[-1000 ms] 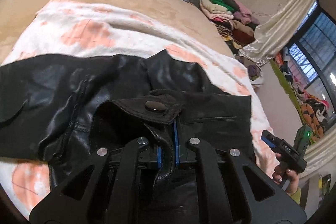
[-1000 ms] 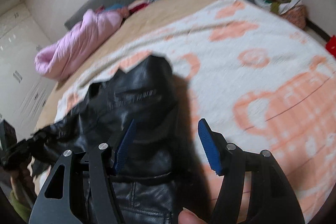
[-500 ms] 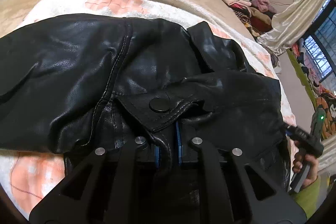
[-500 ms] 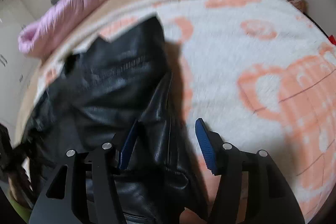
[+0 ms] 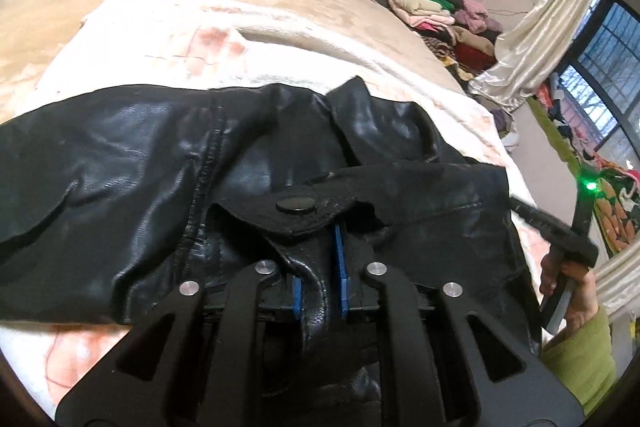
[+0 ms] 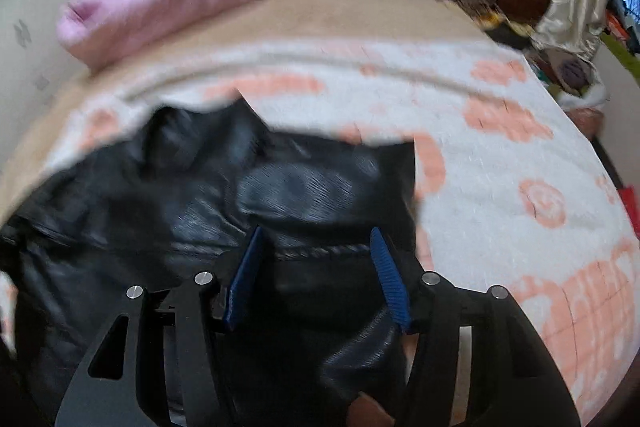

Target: Fold large clothes

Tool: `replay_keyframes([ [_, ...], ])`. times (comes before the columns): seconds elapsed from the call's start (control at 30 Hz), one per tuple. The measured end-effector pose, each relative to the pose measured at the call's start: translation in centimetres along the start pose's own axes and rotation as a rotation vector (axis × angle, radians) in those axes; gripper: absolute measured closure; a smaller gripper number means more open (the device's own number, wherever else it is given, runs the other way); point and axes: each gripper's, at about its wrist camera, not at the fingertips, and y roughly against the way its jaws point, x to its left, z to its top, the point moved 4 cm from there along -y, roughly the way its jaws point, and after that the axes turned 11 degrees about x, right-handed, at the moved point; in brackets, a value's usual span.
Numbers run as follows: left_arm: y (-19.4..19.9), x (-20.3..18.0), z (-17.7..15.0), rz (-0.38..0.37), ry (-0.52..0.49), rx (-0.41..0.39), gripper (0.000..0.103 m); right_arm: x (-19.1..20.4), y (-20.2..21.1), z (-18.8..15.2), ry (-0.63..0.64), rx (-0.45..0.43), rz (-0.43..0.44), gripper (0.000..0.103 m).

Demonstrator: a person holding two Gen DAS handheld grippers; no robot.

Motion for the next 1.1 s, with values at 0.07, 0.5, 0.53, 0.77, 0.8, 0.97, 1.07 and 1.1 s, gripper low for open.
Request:
replay_keyframes([
  [0.07,-0.4,0.1,0.1,-0.002,0.009,0.008,0.095,-0.7,-2.0,-0.5,-0.024,0.056,-0.025,0.05],
  [0.5,0.0,0.7,0.4,0.018,0.034,0.019,0.079,-0.3,1.9,-1.2,-0.059,-0.05,0.085,0.045],
  [0.53,0.3,0.7,0.4,0.03,0.035,0.017,0.076,-0.1,2.2,-1.3,-0.059,-0.053,0.099,0.044],
  [0.77,4.1,-0.9,0.6,0.097,-0.013,-0.088,0.061,2.2,5.1,-3.1,0.007,-0.093,0.131,0.04],
  [0.8,4.1,-1.8,0.4,0.076,-0.039,-0.08,0.061,2.7,5.3,-3.4,0.023,-0.092,0.142,0.043],
  [0.97,1.1,-3.5,-1.0,0.1,-0.121,0.021,0.07,4.8,5.9,-4.9,0.075,-0.075,0.166,0.045],
  [1.07,-1.6,-2.1,-2.0,0.133,-0.099,0.104,0.07,5.7,5.0,-5.6,0.089,-0.029,0.168,0.045],
  [1.1,-2.2,-1.5,-2.2,0.126,-0.08,0.123,0.071,5.8,4.6,-5.8,0.093,-0.018,0.16,0.045],
])
